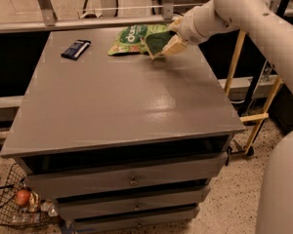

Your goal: Move sponge near green rice chip bag

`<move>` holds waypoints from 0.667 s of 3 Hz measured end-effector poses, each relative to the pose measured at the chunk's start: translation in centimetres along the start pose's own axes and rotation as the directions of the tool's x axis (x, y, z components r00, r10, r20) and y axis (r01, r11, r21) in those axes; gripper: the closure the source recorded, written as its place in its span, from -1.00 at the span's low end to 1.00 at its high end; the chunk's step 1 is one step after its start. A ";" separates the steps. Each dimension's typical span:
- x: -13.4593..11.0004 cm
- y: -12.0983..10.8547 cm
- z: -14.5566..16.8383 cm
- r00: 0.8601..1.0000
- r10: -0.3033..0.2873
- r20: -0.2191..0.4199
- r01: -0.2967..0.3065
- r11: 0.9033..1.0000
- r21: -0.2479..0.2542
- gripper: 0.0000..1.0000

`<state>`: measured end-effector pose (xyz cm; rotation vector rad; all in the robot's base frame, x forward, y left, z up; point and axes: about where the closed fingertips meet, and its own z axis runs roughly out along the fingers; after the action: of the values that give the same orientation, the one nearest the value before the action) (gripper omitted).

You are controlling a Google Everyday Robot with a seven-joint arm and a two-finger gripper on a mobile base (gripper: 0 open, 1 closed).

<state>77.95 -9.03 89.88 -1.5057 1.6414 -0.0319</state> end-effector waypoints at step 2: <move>-0.1 0.3 0.6 1.000 -0.001 0.002 0.001 1.000 -0.010 -0.28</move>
Offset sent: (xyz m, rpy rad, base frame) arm 0.0004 0.0022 -0.0023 0.0001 0.0032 0.0030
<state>78.03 -8.54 89.38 -1.5131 1.6416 -0.0225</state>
